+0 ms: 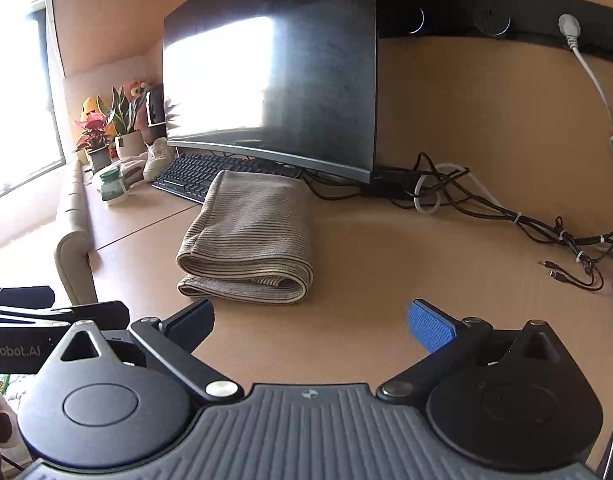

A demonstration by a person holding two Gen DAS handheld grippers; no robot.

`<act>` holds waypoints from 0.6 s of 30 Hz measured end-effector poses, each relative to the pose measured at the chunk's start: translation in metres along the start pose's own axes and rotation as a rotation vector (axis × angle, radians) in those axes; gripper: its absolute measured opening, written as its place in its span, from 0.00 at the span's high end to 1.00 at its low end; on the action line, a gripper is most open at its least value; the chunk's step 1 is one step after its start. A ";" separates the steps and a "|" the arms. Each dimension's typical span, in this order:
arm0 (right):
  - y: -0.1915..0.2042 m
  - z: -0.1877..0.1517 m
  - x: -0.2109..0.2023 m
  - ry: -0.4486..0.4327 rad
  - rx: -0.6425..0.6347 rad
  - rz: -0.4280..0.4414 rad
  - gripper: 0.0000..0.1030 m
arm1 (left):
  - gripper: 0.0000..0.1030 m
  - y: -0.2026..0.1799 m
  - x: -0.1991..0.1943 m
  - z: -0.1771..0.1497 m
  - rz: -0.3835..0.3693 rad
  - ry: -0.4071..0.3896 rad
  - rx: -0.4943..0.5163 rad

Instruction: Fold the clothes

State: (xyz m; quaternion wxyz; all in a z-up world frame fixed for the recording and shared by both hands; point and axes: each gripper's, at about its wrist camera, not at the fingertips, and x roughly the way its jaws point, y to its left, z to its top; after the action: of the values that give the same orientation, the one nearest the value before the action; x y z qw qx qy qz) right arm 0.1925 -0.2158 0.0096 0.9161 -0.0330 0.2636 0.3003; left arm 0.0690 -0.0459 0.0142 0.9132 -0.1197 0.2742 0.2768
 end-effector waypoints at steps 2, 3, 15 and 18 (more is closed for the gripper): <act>0.001 0.000 0.000 -0.001 -0.004 -0.001 0.00 | 0.00 0.001 0.000 0.000 0.001 -0.001 0.000; 0.001 0.000 -0.001 -0.002 -0.006 -0.002 0.00 | 0.00 0.001 -0.001 0.000 0.003 -0.002 0.000; 0.006 -0.003 -0.002 0.009 -0.029 0.000 0.00 | 0.00 0.008 -0.003 -0.005 0.018 0.012 -0.023; 0.007 -0.003 -0.003 0.009 -0.034 0.002 0.00 | 0.00 0.009 -0.004 -0.005 0.021 0.014 -0.027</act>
State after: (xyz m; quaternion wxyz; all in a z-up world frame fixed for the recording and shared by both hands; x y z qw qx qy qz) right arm 0.1855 -0.2121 0.0091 0.9140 -0.0496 0.2627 0.3052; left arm 0.0591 -0.0423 0.0114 0.9066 -0.1309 0.2779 0.2893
